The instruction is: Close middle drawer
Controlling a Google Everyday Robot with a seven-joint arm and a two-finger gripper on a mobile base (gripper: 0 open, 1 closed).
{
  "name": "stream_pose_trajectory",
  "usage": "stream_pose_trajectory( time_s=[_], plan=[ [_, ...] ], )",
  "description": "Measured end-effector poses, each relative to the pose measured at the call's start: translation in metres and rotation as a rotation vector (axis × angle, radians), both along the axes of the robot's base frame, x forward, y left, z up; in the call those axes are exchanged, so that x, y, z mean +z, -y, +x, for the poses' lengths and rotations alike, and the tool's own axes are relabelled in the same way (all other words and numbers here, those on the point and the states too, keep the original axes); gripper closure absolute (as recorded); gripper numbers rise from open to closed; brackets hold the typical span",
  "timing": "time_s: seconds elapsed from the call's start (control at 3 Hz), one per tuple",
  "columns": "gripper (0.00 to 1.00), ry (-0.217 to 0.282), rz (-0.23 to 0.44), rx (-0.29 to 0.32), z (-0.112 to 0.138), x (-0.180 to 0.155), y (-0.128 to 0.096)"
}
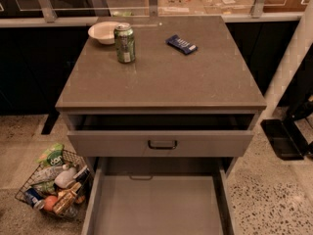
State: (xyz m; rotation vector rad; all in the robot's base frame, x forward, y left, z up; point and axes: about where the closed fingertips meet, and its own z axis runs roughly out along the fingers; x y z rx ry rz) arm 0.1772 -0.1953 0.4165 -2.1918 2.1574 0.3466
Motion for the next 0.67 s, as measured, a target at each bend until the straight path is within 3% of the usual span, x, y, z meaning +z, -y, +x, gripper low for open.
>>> stream_pose_trajectory(
  time_s=[0.67],
  plan=[
    [1.0, 0.024, 0.055, 0.003, 0.02, -0.041, -0.027]
  ],
)
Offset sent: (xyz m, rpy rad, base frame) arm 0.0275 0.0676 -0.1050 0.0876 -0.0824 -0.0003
